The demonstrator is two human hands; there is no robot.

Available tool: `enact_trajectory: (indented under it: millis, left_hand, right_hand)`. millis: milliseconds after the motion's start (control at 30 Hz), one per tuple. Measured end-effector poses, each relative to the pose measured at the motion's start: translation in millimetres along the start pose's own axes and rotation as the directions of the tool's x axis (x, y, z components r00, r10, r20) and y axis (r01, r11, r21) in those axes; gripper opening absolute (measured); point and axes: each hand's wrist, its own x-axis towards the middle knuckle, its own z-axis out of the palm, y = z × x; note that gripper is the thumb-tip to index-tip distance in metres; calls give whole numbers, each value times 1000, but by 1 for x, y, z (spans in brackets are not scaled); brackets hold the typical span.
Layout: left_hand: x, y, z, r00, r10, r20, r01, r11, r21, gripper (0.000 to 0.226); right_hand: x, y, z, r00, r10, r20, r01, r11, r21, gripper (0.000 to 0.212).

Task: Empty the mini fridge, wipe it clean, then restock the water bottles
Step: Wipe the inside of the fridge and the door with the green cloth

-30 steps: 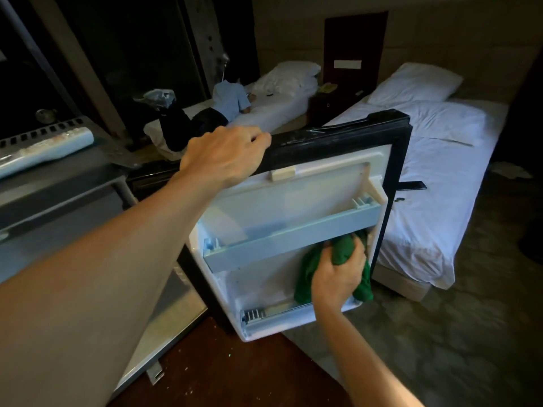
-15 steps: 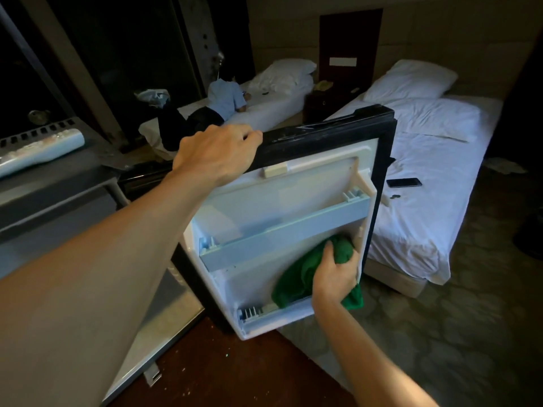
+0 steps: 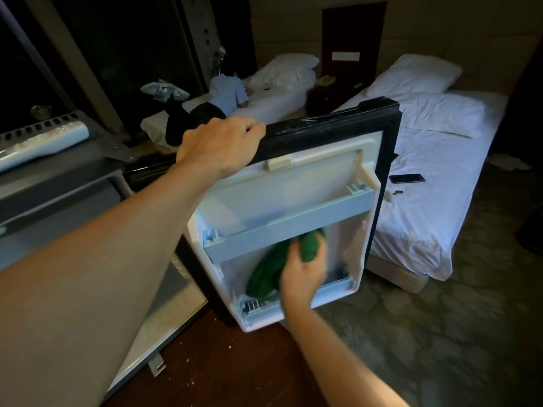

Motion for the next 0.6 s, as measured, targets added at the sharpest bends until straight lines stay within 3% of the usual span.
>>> enact_trajectory:
  millis: [67,133,200,267,367,467,533,567,600]
  left_hand:
    - [-1,-1,-1,1000,4,-5,-4,1000,2,33]
    - [-1,-1,-1,1000,18,-8,-18,1000,13,37]
    - [0,-1,1,1000,26,-7,-25,1000,14,39]
    - [3,-1,1,1000,25,-13,-24,1000,19,39]
    - [4,-1,2,999,19,-27,-18,999,34,38]
    - [0,-1,2,999,36,-30,-35,998,52,37]
    - [1,0,2,999,33,-24,-32,998,52,37]
    - [1,-1,1,999,30,-20,-29,998,52,38]
    - [1,-1,1,999,30,-18,-29,998,51,39]
  right_hand:
    - [27,-16,-9,983,59,-172,-51,998,49,34]
    - [39,-17,-12,974,-11,-228,13,1000,4,38]
    - [29,-6,-5,977,-128,-170,111,989,-102,45]
    - [3,9,4,930,-364,54,366,899,-242,43]
    - [-37,30,18,705,-569,423,697,666,-266,37]
    - [-38,43,18,483,-625,613,865,449,-224,17]
    - [-23,45,5,283,-576,767,956,234,-178,24]
    - [-15,47,-4,219,-511,831,975,140,-170,32]
    - [-6,50,-15,199,-450,871,980,86,-180,37]
